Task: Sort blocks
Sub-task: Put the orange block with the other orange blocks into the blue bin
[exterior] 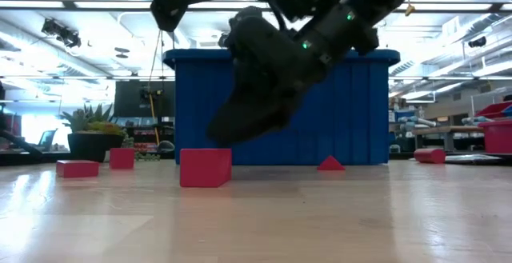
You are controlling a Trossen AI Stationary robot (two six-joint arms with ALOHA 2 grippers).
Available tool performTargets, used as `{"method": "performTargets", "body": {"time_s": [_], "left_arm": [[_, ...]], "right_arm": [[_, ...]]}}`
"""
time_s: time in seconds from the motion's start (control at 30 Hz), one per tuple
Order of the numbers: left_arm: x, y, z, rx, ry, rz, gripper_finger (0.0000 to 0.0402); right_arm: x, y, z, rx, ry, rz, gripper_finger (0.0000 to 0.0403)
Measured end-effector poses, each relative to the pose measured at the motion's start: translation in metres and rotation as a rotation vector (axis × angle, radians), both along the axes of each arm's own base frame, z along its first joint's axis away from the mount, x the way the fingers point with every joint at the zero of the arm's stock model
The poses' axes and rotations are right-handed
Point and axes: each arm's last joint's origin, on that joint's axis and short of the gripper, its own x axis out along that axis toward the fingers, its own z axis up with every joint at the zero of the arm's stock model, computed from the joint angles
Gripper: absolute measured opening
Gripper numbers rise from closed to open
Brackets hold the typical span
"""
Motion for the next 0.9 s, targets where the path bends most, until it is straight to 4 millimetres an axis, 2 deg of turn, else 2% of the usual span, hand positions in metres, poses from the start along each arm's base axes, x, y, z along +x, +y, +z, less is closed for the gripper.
{"method": "performTargets", "body": {"time_s": [0.47,0.67,0.8,0.9], "left_arm": [[0.000,-0.001,0.001,-0.005,-0.014,-0.012,0.0232],[0.000,-0.001,0.002,-0.006,-0.021,-0.010,0.0232],[0.001,-0.001,0.002,-0.010,-0.026,-0.009,0.0232],[0.001,-0.001,0.002,-0.010,-0.026,-0.009,0.0232]], "right_arm": [[-0.001,0.008,-0.012,0.005,0.028,0.013,0.0181],[0.001,0.008,-0.024,0.012,0.058,0.000,0.0168],[0.001,0.008,-0.028,0.022,0.061,-0.013,0.0151],[0.001,0.008,-0.028,0.025,0.062,-0.016,0.0122]]}}
